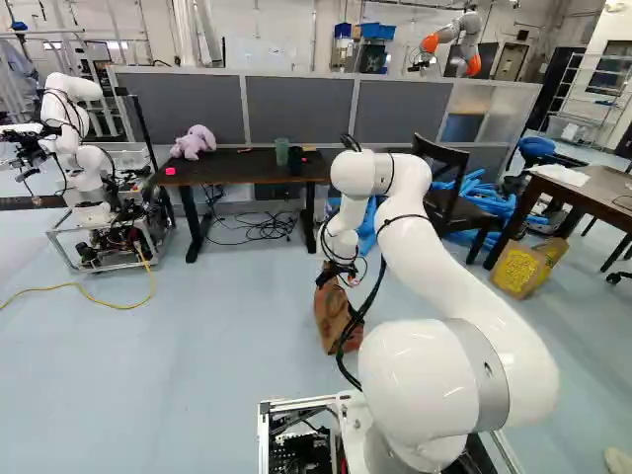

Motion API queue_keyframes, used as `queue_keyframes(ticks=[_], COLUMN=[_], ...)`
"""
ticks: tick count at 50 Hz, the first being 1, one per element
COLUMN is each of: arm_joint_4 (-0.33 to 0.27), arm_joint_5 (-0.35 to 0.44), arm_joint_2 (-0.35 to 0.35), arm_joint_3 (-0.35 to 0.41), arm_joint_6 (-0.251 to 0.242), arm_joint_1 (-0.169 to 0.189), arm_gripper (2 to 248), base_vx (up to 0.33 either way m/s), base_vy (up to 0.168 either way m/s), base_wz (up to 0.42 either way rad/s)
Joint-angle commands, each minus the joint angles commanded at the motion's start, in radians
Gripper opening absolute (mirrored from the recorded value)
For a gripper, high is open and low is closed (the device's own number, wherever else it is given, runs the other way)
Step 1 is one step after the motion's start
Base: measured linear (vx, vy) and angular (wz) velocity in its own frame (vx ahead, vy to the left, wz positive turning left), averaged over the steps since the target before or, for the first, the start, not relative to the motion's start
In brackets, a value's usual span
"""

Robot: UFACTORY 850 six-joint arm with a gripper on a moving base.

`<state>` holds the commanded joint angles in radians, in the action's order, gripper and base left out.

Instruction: Pick up the bag on the ground and place it on the table

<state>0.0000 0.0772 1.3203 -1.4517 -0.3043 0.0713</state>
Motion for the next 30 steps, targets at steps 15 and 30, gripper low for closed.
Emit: queue_keyframes(ticks=[15,30], arm_joint_4=[0.000,0.000], arm_joint_5=[-0.036,-0.037], arm_joint_2=[0.055,0.112], arm_joint_3=[-0.048,-0.099], arm_joint_6=[0.000,0.000], arm_joint_1=[0.003,0.015], arm_gripper=[247,247], base_vx=[0.000,0.000], base_vy=[0.000,0.000], base_wz=[0.000,0.000])
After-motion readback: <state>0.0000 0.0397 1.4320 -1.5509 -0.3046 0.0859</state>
